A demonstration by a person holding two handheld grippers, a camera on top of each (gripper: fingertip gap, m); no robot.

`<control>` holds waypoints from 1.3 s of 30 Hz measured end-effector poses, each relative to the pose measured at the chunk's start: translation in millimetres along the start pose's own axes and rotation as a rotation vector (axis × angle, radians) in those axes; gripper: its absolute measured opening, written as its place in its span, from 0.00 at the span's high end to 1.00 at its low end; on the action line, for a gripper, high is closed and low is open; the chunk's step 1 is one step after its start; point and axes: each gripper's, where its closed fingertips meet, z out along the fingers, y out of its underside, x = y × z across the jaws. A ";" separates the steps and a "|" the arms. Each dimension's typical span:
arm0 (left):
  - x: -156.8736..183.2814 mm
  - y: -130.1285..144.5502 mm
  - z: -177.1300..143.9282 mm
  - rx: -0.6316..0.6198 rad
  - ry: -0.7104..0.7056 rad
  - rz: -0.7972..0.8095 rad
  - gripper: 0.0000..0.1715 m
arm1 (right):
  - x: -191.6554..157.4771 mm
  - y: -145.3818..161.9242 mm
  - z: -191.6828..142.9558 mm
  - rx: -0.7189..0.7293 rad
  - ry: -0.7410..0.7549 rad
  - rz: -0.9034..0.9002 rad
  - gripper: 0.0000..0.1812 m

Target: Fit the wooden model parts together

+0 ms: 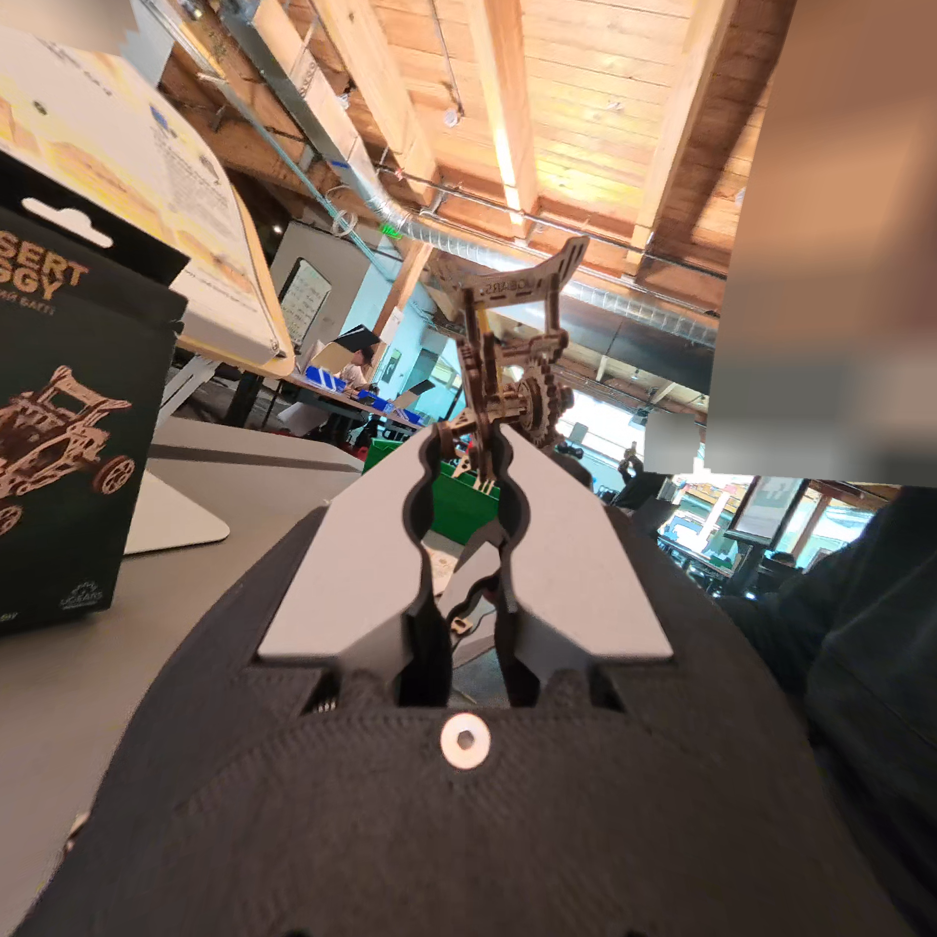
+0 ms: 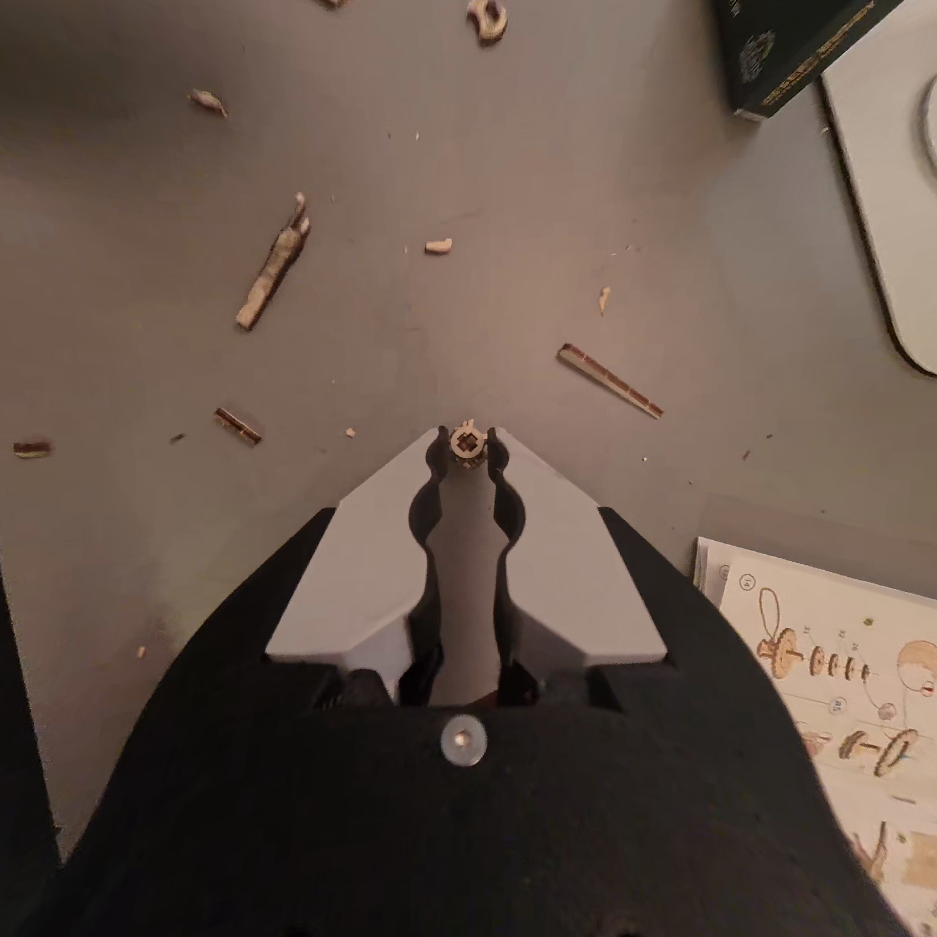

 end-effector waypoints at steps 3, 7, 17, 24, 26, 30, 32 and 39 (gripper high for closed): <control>7.8 -1.0 2.8 0.004 0.063 0.031 0.90 | -3.1 -31.0 -27.5 0.175 -0.093 0.091 0.94; 18.7 -7.2 10.1 0.024 0.144 0.070 0.90 | -1.5 -106.1 -109.4 0.521 -0.307 0.225 0.94; 38.3 -23.6 34.7 0.029 0.221 0.222 0.90 | -5.7 -184.1 -153.4 0.530 -0.527 0.310 0.94; 43.3 -33.4 32.7 0.052 0.211 0.257 0.90 | -7.0 -194.4 -147.5 0.491 -0.513 0.331 0.94; 45.5 -35.2 32.1 0.056 0.215 0.262 0.90 | -8.9 -195.6 -144.7 0.480 -0.515 0.333 0.94; 47.4 -37.5 31.5 0.059 0.204 0.278 0.90 | -11.0 -196.7 -140.1 0.447 -0.473 0.300 0.94; 47.9 -38.4 31.5 0.063 0.202 0.283 0.90 | -9.7 -197.6 -138.8 0.429 -0.443 0.282 0.94; 48.4 -43.7 30.5 0.095 0.204 0.255 0.90 | -10.8 -201.6 -136.3 0.397 -0.336 0.174 0.94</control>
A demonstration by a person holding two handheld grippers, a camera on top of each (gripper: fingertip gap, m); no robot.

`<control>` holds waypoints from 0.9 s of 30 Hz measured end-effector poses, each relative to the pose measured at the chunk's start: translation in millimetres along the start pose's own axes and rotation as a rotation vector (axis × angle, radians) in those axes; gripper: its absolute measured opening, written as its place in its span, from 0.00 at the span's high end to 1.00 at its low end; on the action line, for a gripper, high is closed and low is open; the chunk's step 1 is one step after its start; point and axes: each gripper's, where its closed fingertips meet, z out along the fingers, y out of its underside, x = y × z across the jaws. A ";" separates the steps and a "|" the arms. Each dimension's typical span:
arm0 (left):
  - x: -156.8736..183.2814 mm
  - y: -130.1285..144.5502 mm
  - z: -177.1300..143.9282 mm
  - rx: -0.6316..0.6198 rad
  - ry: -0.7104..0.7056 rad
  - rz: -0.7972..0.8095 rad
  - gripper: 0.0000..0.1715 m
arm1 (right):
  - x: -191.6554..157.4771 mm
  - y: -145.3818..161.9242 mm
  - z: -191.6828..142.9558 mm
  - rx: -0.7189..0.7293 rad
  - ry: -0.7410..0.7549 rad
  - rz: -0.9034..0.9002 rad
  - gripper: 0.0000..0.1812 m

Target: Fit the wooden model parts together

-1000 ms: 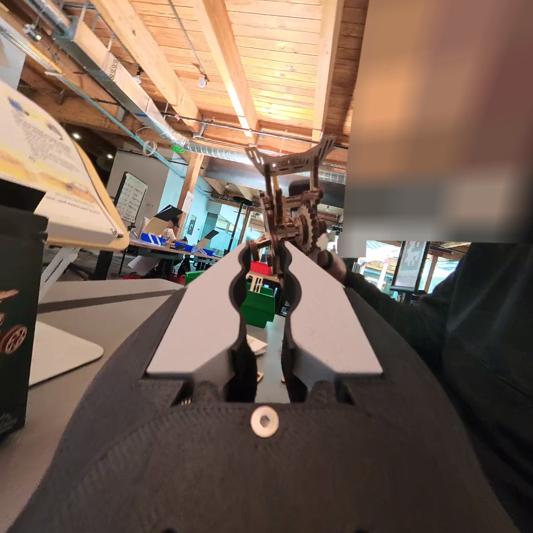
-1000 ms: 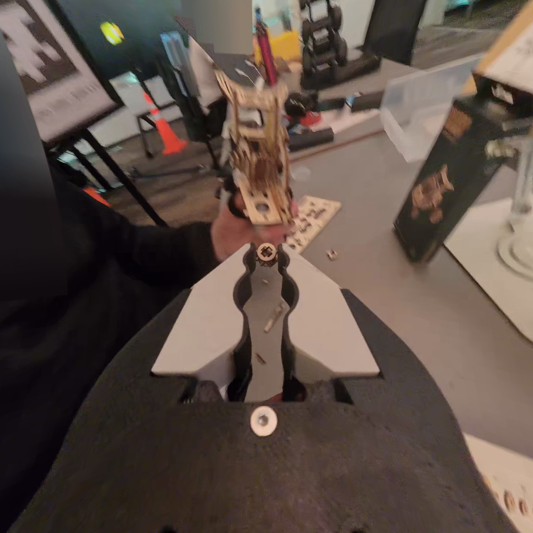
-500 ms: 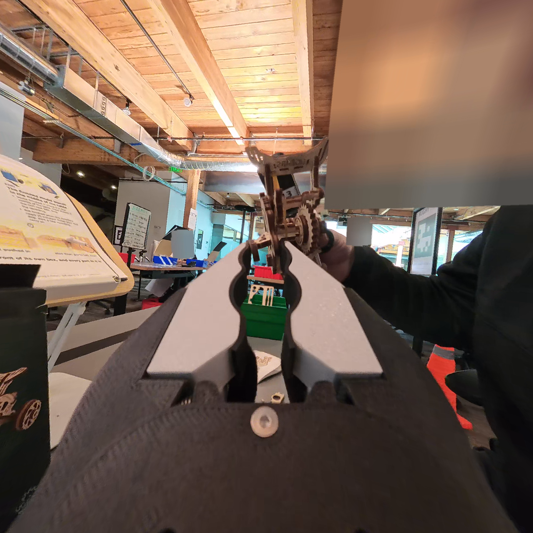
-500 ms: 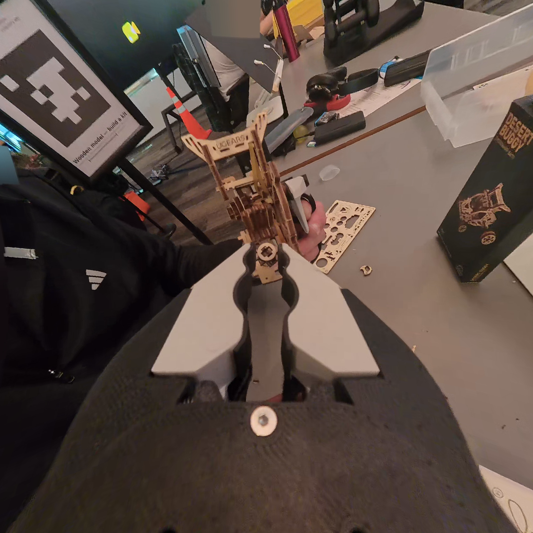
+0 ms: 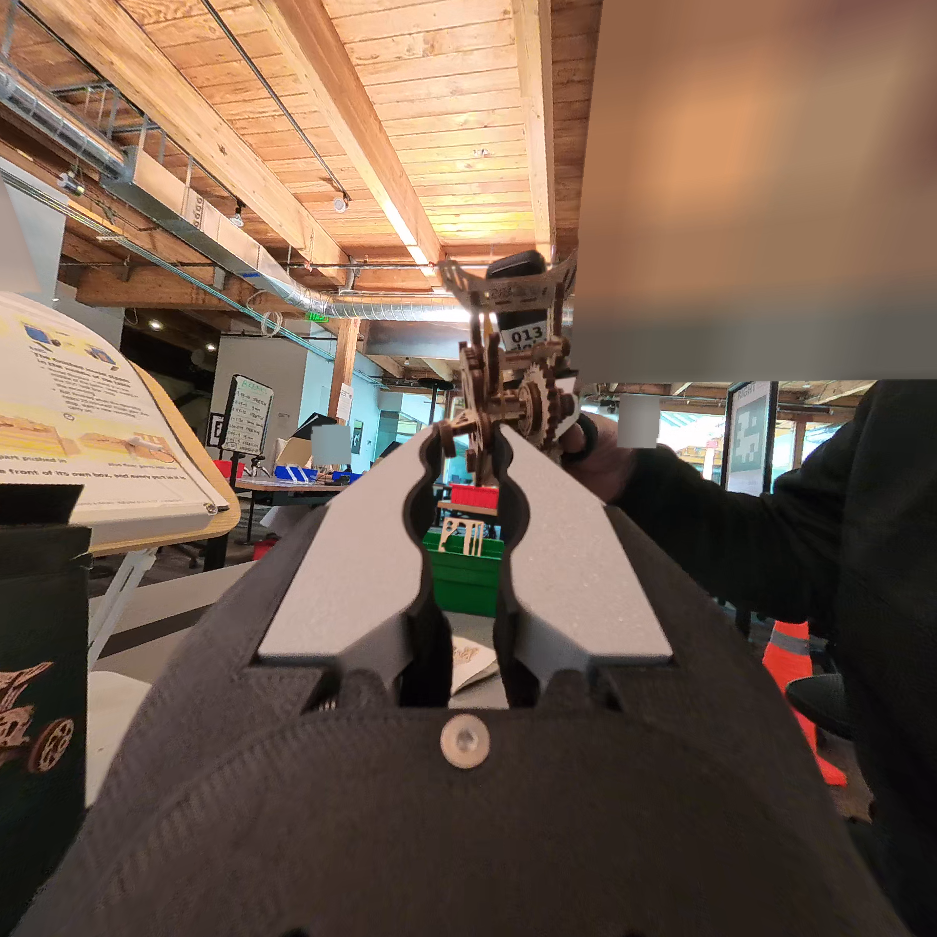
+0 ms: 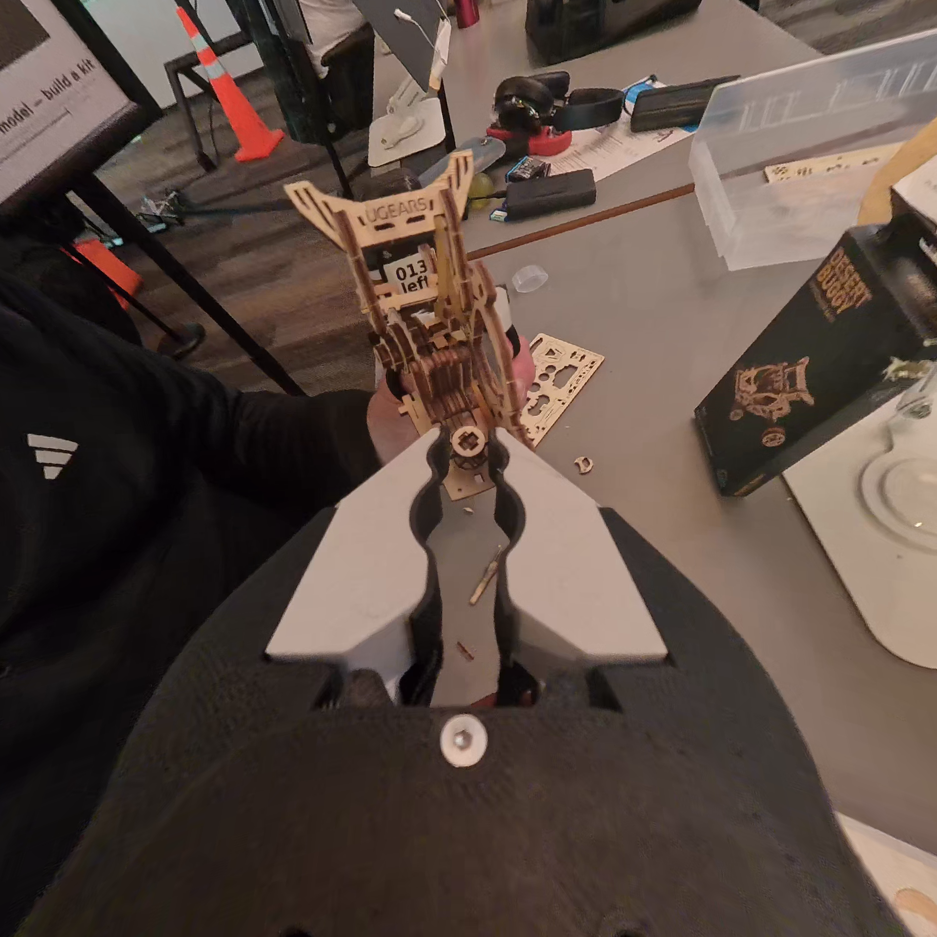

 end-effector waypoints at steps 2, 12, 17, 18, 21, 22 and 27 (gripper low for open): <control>-1.8 -0.9 -0.3 0.009 -0.011 -0.009 0.90 | 0.8 -1.7 0.9 0.005 0.030 -0.030 0.94; -5.2 -5.7 -0.3 0.049 -0.021 -0.054 0.90 | -4.8 -8.8 -3.0 0.023 0.078 -0.139 0.82; -8.9 -10.7 3.2 0.072 -0.048 -0.114 0.91 | -4.5 -9.7 -8.1 -0.040 0.253 -0.423 0.74; -9.1 -11.1 4.8 0.074 -0.054 -0.117 0.91 | -3.8 -11.6 -8.1 -0.051 0.309 -0.505 0.74; -6.7 -13.4 9.5 0.085 -0.052 -0.135 0.91 | 5.4 -12.6 -7.9 -0.122 0.483 -0.688 0.75; -6.9 -14.5 10.2 0.091 -0.056 -0.139 0.90 | 7.3 -14.6 -9.0 -0.127 0.523 -0.731 0.77; -4.6 -16.4 11.5 0.096 -0.061 -0.150 0.91 | 6.9 -19.3 -13.9 -0.155 0.606 -0.876 0.91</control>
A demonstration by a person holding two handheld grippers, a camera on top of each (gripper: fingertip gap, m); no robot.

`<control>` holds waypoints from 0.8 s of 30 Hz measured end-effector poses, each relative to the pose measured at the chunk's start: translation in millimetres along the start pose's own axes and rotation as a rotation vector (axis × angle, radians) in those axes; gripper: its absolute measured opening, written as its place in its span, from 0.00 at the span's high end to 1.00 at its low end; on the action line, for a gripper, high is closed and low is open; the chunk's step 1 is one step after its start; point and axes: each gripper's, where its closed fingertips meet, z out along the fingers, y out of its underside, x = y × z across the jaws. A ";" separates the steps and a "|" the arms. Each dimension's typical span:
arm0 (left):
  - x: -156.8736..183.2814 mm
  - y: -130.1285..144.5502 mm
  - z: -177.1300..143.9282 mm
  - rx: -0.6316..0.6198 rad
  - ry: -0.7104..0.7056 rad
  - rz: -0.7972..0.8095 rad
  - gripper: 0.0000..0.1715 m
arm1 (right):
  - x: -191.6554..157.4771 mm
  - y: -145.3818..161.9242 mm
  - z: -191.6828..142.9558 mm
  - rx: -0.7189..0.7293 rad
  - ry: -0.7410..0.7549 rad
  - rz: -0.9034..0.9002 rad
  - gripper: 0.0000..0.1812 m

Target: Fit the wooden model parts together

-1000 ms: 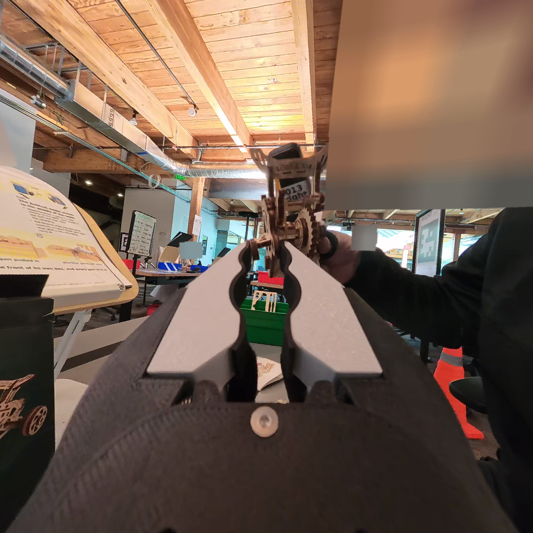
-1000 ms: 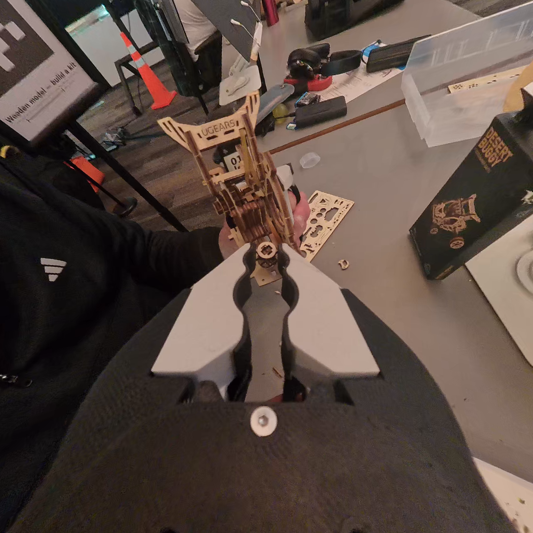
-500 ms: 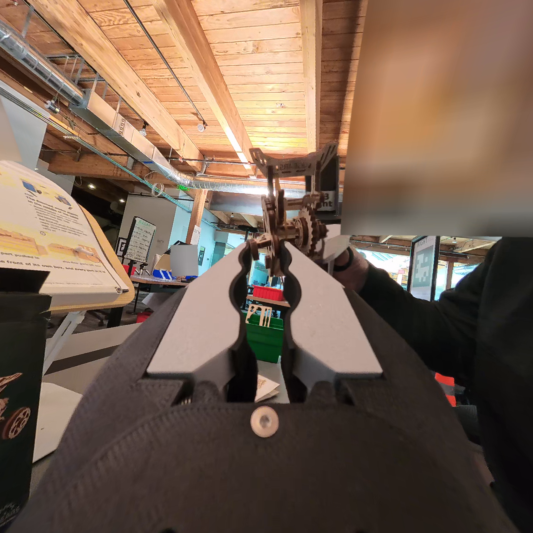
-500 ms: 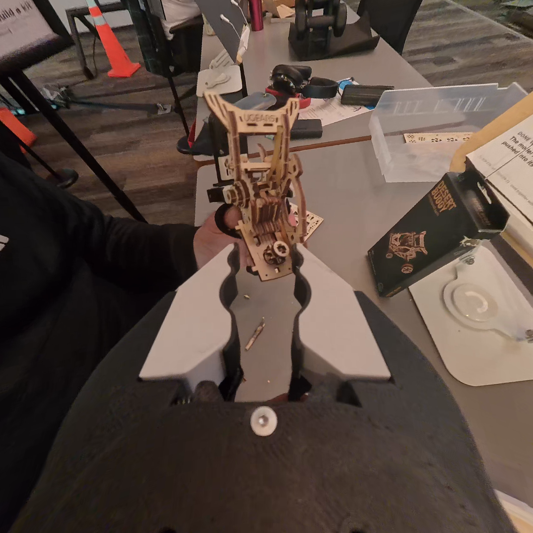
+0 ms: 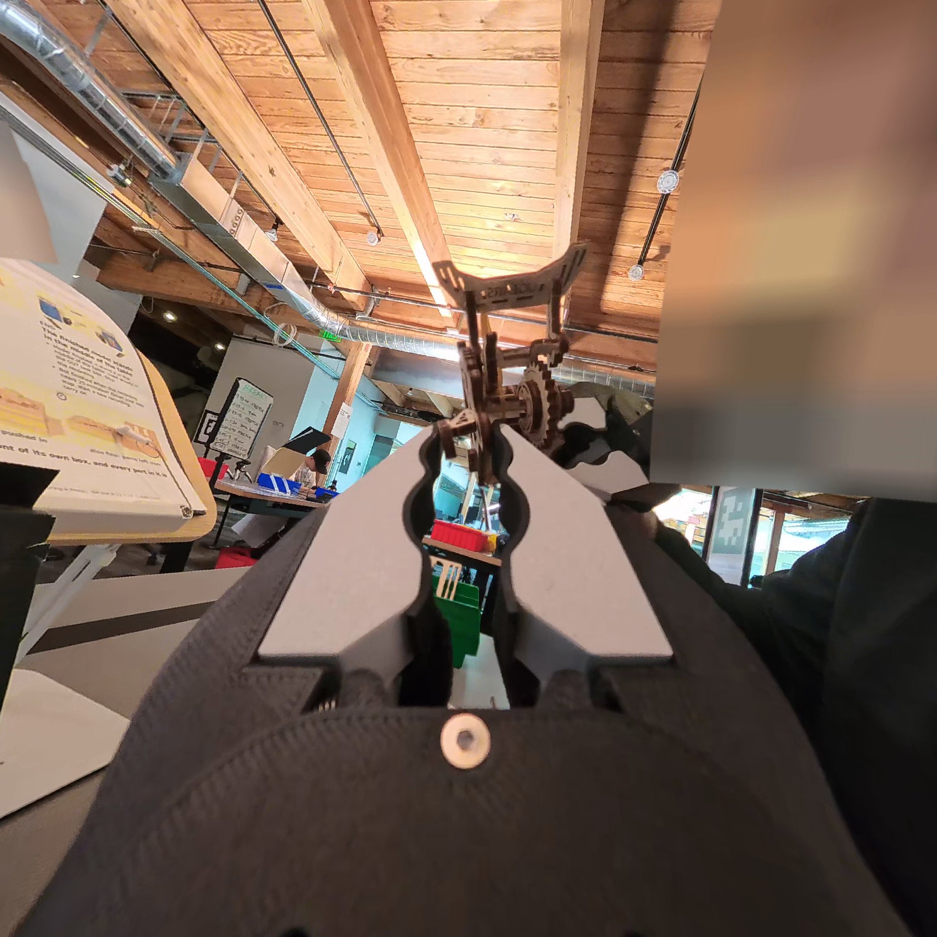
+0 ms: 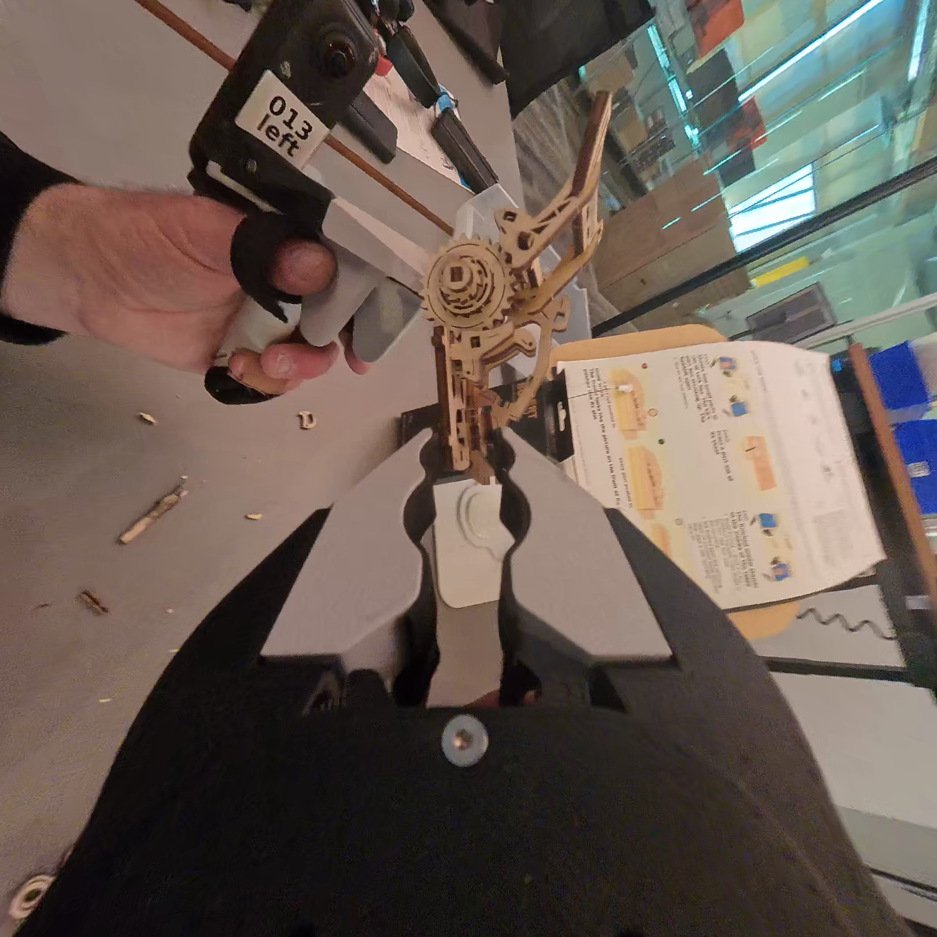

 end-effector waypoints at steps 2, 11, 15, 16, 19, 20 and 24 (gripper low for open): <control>0.6 -0.9 0.0 0.002 -0.001 -0.001 0.91 | 0.1 -1.2 -0.3 -0.014 0.032 -0.056 0.91; 1.8 -2.6 1.3 0.013 -0.002 -0.010 0.90 | 0.4 -5.7 -3.1 -0.020 0.099 -0.159 0.92; 1.5 -3.7 2.1 0.014 -0.006 -0.012 0.90 | 0.8 -6.0 -4.6 -0.023 0.108 -0.178 0.92; 1.2 -3.7 2.2 0.013 -0.008 -0.013 0.90 | 0.9 -6.2 -4.8 -0.023 0.104 -0.169 0.92; -0.6 -3.7 3.0 0.012 -0.021 -0.027 0.90 | 3.1 -8.2 -6.5 -0.011 0.095 -0.138 0.93; -1.6 -3.2 3.5 0.007 -0.029 -0.030 0.90 | 3.8 -7.5 -6.6 -0.014 0.087 -0.126 0.93; -4.3 -1.4 5.3 -0.016 -0.059 -0.039 0.90 | 4.3 -3.3 -5.5 -0.028 0.047 -0.106 0.93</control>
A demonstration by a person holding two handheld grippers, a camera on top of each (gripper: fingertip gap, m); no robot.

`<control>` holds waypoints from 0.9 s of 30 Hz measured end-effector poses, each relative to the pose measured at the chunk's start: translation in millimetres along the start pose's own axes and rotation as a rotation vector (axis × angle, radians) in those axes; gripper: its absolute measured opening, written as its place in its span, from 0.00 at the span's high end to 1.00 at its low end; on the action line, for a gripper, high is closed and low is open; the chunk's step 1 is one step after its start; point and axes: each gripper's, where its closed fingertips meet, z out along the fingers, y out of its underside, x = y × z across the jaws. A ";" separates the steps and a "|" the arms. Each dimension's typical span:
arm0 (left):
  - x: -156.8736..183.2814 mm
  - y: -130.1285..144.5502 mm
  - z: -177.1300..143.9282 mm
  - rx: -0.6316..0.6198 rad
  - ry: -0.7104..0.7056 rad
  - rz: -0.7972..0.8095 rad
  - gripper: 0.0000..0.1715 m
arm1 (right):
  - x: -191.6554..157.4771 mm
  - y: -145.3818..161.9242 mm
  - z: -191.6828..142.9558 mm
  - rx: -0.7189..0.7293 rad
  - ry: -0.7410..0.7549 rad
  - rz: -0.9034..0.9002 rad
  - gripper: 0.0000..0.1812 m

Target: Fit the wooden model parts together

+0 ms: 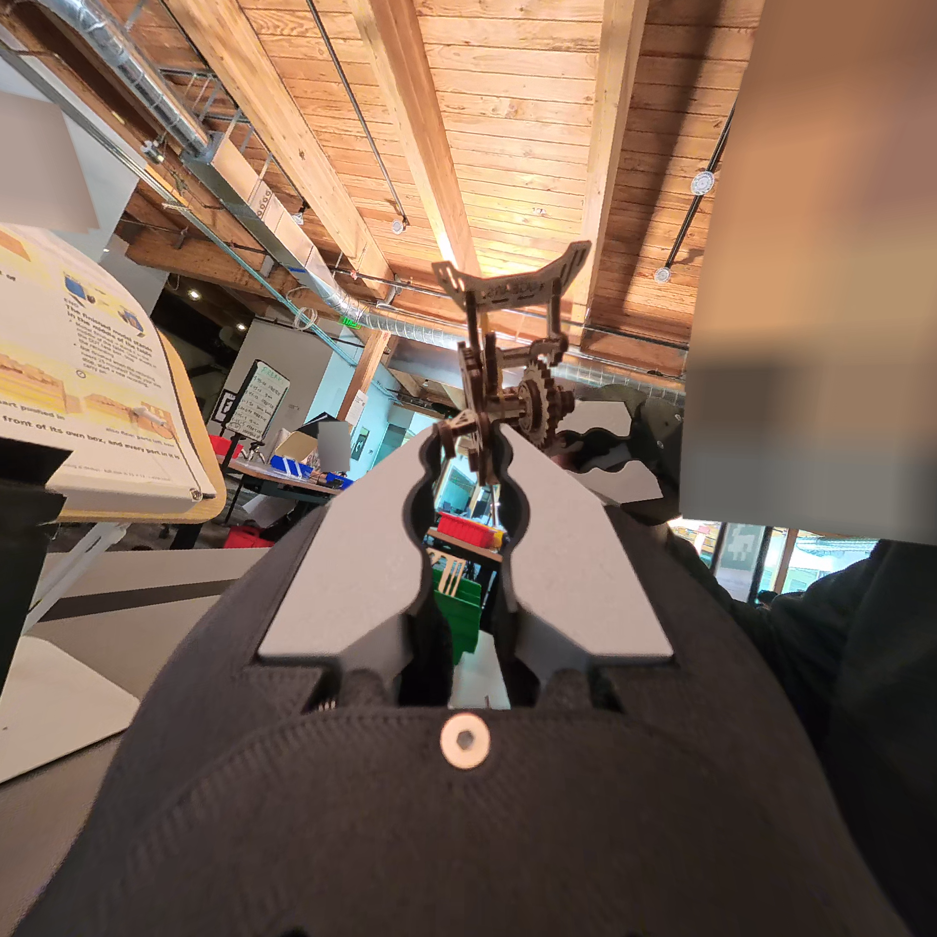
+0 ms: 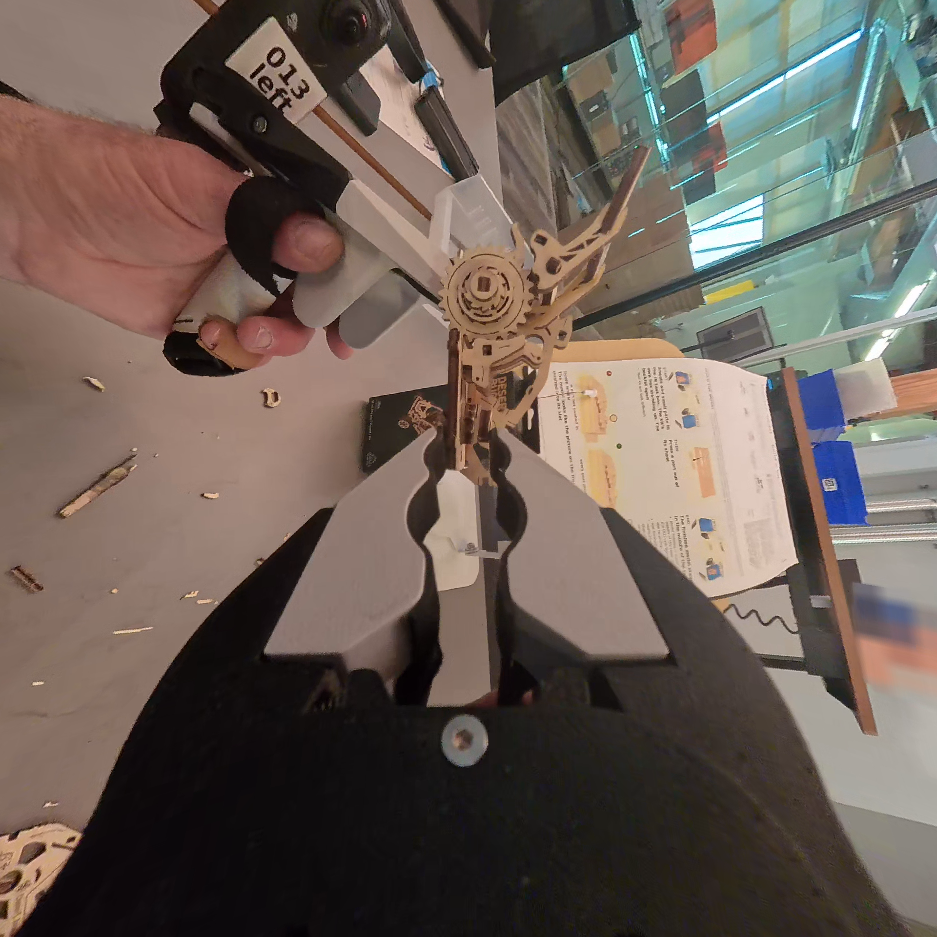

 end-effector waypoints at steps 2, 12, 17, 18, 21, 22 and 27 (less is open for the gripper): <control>-1.0 -0.6 0.6 -0.004 -0.013 -0.012 0.90 | 0.9 0.0 -0.9 0.011 -0.014 0.011 0.93; -15.2 15.9 2.2 -0.102 -0.127 -0.076 0.91 | -4.7 18.6 7.5 0.018 -0.044 0.135 0.92; -20.6 26.6 -2.4 -0.128 -0.142 -0.121 0.90 | -15.4 29.4 11.4 0.057 -0.067 0.189 0.93; -21.0 27.4 -2.9 -0.129 -0.143 -0.124 0.90 | -16.5 30.7 12.0 0.061 -0.072 0.200 0.92; -22.2 29.8 -4.1 -0.146 -0.142 -0.114 0.90 | -18.7 34.5 13.7 0.071 -0.088 0.228 0.87; -23.3 29.8 -5.2 -0.149 -0.145 -0.110 0.90 | -19.2 33.8 13.3 0.087 -0.098 0.243 0.85; -30.9 27.6 -15.1 -0.171 -0.178 -0.107 0.90 | -21.4 31.6 13.5 0.150 -0.141 0.315 0.83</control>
